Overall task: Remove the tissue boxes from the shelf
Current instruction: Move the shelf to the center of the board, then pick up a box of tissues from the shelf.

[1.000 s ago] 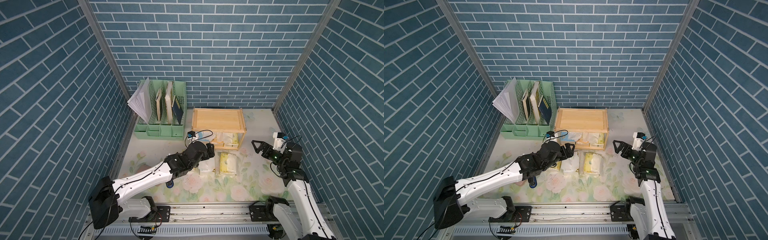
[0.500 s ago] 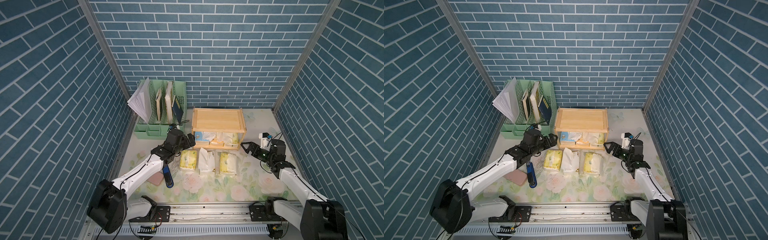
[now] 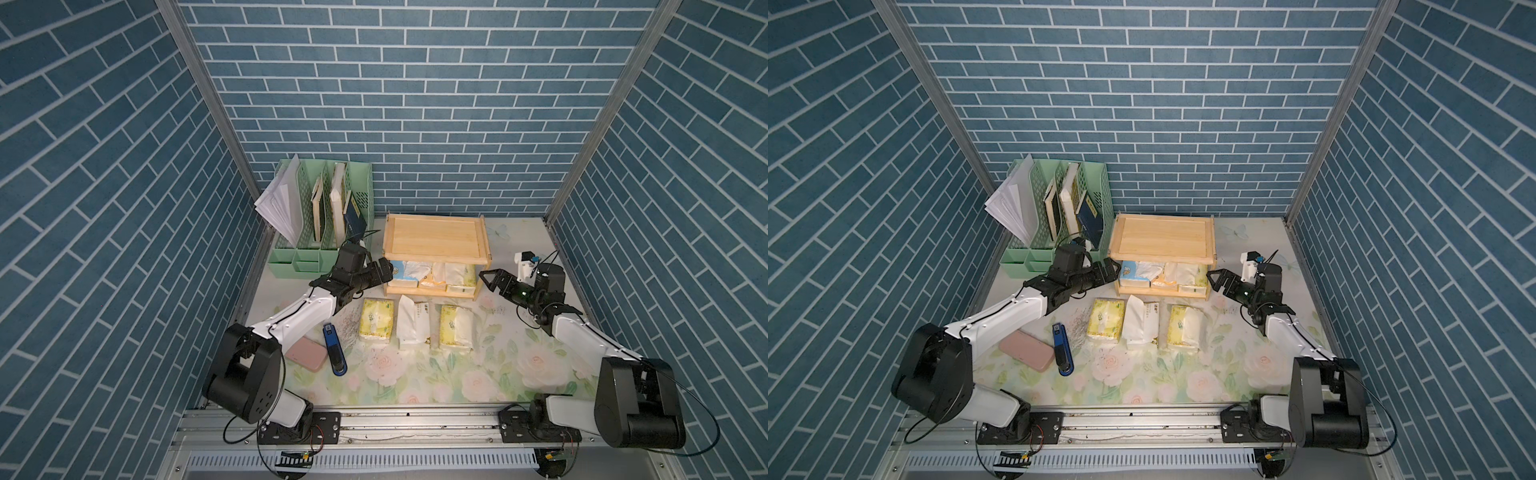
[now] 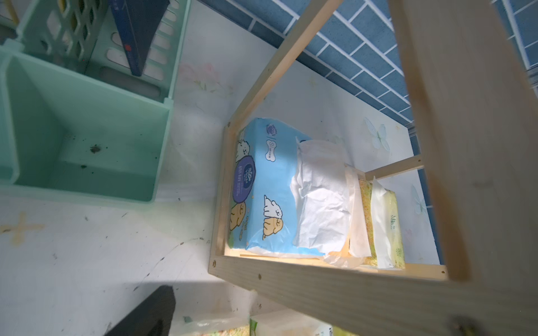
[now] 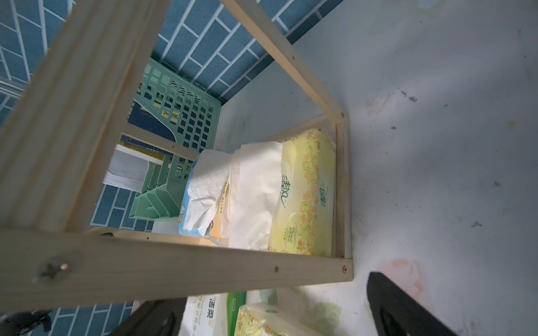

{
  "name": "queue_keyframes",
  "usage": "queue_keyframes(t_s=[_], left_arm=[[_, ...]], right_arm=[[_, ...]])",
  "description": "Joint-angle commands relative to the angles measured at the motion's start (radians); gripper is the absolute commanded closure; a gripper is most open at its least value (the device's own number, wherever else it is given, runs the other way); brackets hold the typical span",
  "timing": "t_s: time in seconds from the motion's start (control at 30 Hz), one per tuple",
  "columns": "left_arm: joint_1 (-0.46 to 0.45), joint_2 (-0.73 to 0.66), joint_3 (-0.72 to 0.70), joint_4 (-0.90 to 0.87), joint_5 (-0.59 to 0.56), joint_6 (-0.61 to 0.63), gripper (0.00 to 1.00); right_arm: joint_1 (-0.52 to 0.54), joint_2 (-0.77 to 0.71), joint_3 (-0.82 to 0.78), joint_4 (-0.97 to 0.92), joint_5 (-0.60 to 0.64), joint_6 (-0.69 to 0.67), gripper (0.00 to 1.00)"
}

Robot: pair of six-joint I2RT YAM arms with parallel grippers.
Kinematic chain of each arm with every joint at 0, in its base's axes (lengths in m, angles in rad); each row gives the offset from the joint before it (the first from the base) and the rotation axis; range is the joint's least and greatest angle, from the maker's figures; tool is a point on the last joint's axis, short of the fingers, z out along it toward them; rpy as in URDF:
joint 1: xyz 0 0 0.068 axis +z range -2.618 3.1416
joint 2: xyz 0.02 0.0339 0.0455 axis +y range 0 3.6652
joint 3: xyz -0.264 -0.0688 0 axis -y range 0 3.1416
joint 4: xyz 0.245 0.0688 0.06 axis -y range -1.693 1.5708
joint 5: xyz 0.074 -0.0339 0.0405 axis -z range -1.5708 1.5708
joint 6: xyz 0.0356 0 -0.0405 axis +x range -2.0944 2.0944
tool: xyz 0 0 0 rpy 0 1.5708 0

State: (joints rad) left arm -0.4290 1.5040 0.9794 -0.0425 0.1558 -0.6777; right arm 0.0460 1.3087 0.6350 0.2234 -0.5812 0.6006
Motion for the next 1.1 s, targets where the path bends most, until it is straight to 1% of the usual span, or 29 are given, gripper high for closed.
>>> queue_keyframes(t_s=[0.0,0.2,0.3,0.47,0.57,0.63,0.7,0.77,0.83,0.87,0.93,1.0,1.07], left_arm=[[0.013,0.037,0.049,0.024,0.025,0.025,0.0],[0.024,0.08,0.074,0.026,0.008,0.033,0.0],[0.032,0.081,0.071,0.032,0.014,0.033,0.0],[0.033,0.017,0.027,0.033,0.019,0.057,0.0],[0.033,-0.062,-0.023,0.028,0.014,0.064,0.0],[0.034,-0.121,-0.055,0.01,0.011,0.066,0.0],[0.034,-0.176,-0.079,-0.014,-0.001,0.066,0.0],[0.038,-0.23,-0.092,-0.054,-0.026,0.064,0.0],[0.053,-0.277,-0.104,-0.09,-0.036,0.056,0.0],[0.064,-0.301,-0.114,-0.099,-0.033,0.045,0.0],[0.092,-0.344,-0.136,-0.108,-0.023,0.021,0.0],[0.125,-0.382,-0.16,-0.103,-0.001,0.003,0.0],[0.158,-0.402,-0.177,-0.106,0.016,-0.012,0.0]], right_arm=[[0.003,0.048,0.063,0.038,0.022,-0.038,0.0],[0.002,0.139,0.15,0.042,0.029,-0.065,0.0],[0.003,0.148,0.16,0.045,0.031,-0.066,0.0],[0.003,0.068,0.088,0.046,0.036,-0.063,0.0],[0.013,-0.018,0.008,0.064,0.053,-0.063,0.0],[0.025,-0.075,-0.044,0.077,0.055,-0.091,0.0],[0.048,-0.122,-0.072,0.071,0.061,-0.168,0.0],[0.11,-0.171,-0.08,0.036,0.111,-0.294,0.0],[0.197,-0.222,-0.082,0.006,0.178,-0.45,0.0],[0.248,-0.25,-0.087,0.004,0.23,-0.513,0.0],[0.319,-0.283,-0.093,0.015,0.279,-0.619,0.0],[0.4,-0.292,-0.081,0.024,0.328,-0.729,0.0],[0.486,-0.266,-0.047,0.007,0.394,-0.857,0.0]])
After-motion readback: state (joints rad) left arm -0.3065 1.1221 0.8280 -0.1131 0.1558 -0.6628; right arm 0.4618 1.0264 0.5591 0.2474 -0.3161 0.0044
